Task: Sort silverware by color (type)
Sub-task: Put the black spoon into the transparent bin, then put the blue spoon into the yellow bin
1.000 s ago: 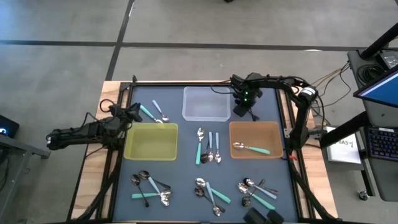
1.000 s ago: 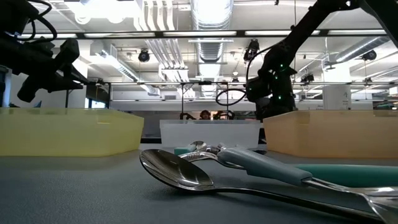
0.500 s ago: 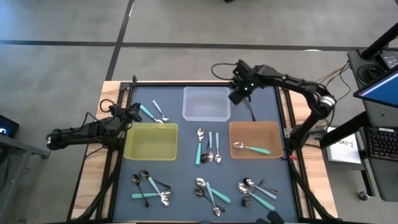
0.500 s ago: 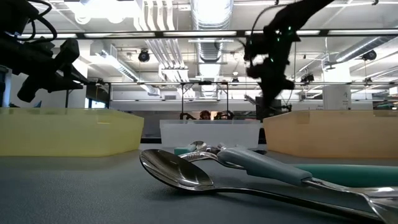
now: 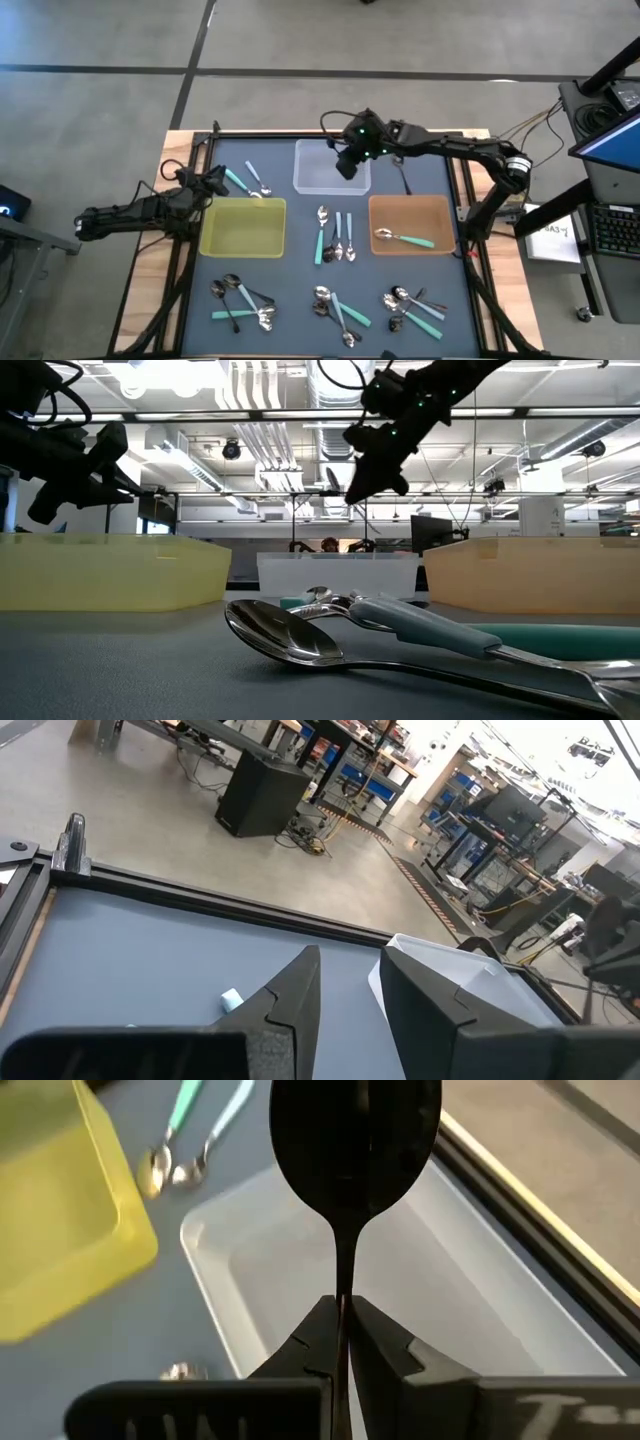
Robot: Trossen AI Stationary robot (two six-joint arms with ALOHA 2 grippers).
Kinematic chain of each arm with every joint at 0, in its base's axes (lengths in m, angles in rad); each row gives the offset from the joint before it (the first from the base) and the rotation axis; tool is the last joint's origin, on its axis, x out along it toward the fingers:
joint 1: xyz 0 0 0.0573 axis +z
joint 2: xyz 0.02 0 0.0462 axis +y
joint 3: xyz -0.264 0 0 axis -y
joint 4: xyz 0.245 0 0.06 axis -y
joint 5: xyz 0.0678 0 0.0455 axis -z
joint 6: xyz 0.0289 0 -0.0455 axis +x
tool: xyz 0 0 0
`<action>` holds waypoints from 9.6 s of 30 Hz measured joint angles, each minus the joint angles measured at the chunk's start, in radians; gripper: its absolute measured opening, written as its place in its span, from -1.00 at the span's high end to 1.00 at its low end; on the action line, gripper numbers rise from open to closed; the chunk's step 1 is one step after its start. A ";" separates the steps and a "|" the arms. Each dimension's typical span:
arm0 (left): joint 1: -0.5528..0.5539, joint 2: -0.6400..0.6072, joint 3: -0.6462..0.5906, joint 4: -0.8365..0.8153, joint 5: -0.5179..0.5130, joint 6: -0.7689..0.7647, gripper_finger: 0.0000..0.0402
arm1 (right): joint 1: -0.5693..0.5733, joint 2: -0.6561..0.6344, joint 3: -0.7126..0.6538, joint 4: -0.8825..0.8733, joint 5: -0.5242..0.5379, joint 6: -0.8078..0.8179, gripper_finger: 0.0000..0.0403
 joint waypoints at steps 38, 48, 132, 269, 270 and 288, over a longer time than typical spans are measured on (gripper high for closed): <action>0.000 0.000 0.000 0.000 0.000 0.000 0.56 | -0.287 -0.004 -0.241 -0.518 0.174 0.146 0.47; 0.000 0.000 0.000 0.000 0.000 0.000 0.56 | -0.291 -0.002 -0.392 -0.261 0.154 0.223 0.50; 0.000 0.000 0.000 0.000 0.000 0.000 0.56 | 0.598 0.249 0.069 -0.094 0.386 1.129 0.61; 0.000 0.002 0.000 0.010 0.000 -0.026 0.56 | 0.594 0.121 0.154 -0.234 0.603 1.055 0.96; 0.000 0.002 0.000 0.021 0.002 -0.046 0.56 | 0.594 0.121 0.154 -0.234 0.602 1.048 0.96; -0.002 0.099 -0.004 0.429 0.879 -0.102 0.56 | 0.594 0.121 0.154 -0.018 0.515 0.764 0.96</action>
